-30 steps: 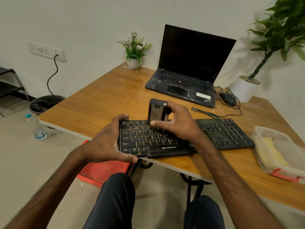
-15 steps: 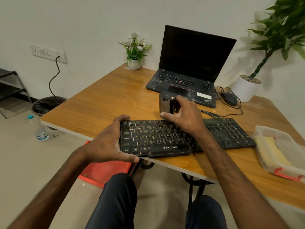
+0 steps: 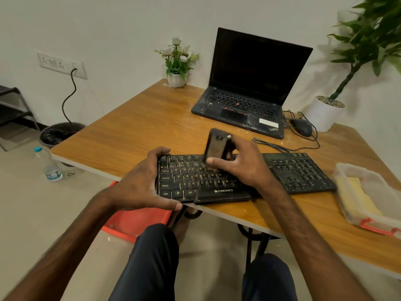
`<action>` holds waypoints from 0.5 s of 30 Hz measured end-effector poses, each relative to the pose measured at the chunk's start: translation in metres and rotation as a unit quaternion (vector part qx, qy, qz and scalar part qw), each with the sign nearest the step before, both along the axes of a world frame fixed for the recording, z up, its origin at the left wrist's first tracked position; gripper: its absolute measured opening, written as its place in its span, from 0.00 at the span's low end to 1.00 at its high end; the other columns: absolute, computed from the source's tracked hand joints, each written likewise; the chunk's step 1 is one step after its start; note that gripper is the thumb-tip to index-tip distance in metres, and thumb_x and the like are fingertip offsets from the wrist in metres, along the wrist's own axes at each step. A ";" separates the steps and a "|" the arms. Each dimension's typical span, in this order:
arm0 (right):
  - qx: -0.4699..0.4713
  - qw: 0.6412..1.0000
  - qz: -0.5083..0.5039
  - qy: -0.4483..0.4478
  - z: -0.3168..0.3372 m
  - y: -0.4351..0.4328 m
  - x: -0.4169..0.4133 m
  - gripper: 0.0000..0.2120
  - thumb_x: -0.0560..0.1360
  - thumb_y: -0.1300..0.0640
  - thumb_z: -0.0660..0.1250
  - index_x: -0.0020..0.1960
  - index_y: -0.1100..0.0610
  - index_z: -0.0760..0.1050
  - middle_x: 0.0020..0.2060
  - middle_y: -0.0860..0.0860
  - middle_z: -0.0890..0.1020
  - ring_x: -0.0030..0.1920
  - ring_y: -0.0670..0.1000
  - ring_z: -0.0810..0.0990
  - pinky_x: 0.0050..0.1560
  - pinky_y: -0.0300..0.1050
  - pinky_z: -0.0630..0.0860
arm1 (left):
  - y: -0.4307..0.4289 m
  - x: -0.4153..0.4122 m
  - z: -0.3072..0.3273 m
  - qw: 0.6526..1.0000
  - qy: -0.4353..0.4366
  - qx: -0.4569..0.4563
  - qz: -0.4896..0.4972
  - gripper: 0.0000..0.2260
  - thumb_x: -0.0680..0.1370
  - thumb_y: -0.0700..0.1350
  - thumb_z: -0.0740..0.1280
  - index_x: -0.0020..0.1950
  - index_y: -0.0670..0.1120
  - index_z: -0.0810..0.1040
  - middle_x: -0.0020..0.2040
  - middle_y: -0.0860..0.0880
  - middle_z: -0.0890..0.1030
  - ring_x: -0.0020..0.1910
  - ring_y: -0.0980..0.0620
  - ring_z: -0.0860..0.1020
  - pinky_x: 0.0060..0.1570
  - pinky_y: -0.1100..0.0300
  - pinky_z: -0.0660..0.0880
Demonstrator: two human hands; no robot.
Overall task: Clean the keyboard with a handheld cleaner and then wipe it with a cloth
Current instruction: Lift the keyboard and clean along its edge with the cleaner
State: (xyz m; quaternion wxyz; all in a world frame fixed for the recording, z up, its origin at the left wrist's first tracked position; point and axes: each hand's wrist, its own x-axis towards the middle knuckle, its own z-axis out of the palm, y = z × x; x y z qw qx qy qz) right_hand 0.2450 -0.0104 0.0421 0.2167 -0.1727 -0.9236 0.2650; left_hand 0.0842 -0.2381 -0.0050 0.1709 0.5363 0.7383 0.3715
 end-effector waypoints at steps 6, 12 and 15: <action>-0.021 1.000 0.011 0.017 0.010 -0.002 0.001 0.26 0.66 0.42 0.77 0.60 0.52 0.76 0.49 0.43 0.81 0.47 0.41 0.78 0.45 0.36 0.76 | 0.000 -0.001 -0.001 1.000 -0.006 0.004 0.001 0.57 0.55 0.69 0.79 0.75 0.61 0.49 0.67 0.61 0.67 0.67 0.61 0.70 0.68 0.59 0.70; 0.051 0.998 -0.027 0.001 0.006 0.003 -0.015 0.29 0.67 0.39 0.75 0.62 0.51 0.75 0.51 0.47 0.82 0.48 0.46 0.79 0.48 0.45 0.79 | 0.000 -0.001 -0.001 1.000 -0.015 0.005 -0.003 0.57 0.55 0.69 0.80 0.75 0.61 0.49 0.68 0.62 0.66 0.67 0.63 0.70 0.68 0.61 0.70; 0.035 0.998 -0.038 0.030 0.009 0.008 -0.017 0.26 0.66 0.39 0.76 0.59 0.50 0.75 0.49 0.44 0.81 0.48 0.46 0.79 0.48 0.51 0.80 | 0.000 0.000 0.000 1.000 -0.016 0.003 -0.001 0.57 0.55 0.69 0.80 0.74 0.62 0.49 0.67 0.64 0.66 0.66 0.66 0.69 0.66 0.67 0.69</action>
